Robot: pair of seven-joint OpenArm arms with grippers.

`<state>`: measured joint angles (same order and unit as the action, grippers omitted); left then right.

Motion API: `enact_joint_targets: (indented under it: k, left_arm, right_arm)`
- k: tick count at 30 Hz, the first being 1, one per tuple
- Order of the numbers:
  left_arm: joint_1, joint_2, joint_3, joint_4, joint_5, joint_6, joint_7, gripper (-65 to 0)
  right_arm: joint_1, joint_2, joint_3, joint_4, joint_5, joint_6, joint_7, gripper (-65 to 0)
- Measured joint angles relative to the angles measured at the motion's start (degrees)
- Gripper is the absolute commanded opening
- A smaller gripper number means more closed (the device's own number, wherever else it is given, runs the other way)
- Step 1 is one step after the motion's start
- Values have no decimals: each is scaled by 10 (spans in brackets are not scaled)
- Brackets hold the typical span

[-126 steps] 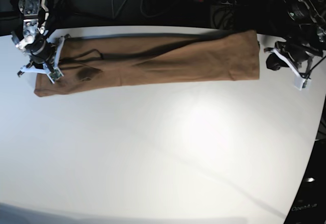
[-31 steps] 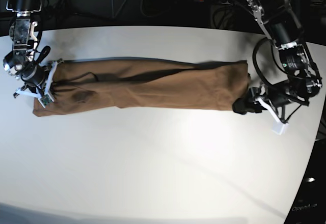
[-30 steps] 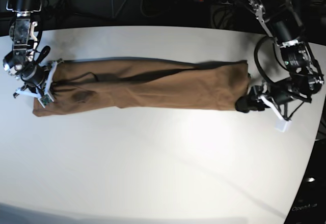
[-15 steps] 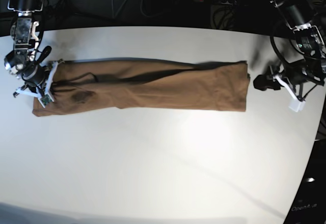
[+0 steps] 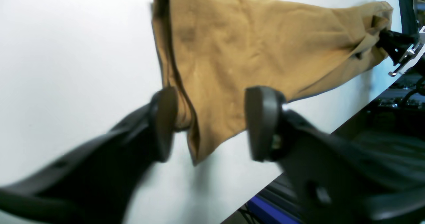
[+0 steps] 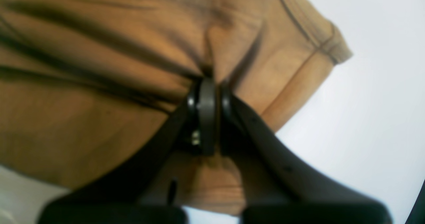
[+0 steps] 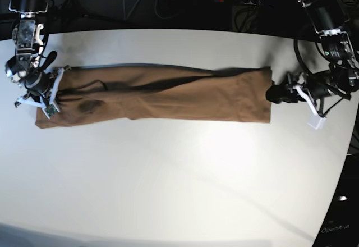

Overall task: Fold the T-shirt properly
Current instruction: 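Open and regrasp the tan strip end with the left gripper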

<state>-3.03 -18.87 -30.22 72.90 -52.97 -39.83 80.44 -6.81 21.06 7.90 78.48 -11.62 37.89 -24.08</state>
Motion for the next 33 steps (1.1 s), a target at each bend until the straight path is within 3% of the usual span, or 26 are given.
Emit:
enact_joint_targets:
  k: [2, 5, 10, 18, 33]
  left_arm:
    - [0, 0, -3, 0, 1, 0, 0, -100]
    - [0, -4, -2, 0, 0, 0, 0, -18]
    - [0, -12, -2, -2, 7, 0, 0, -11]
    - [0, -6, -1, -2, 78, 0, 0, -12]
    - [-36, 13, 0, -55, 69, -3, -10, -14]
  right_arm:
    - [0, 0, 0, 0, 0, 0, 2, -649]
    - [0, 0, 0, 0, 1, 0, 3, -649]
    - [1, 0, 0, 0, 0, 0, 1, -649]
    - [1, -1, 0, 0, 0, 0, 0, -649]
    - [0, -1, 0, 0, 0, 0, 2, -649]
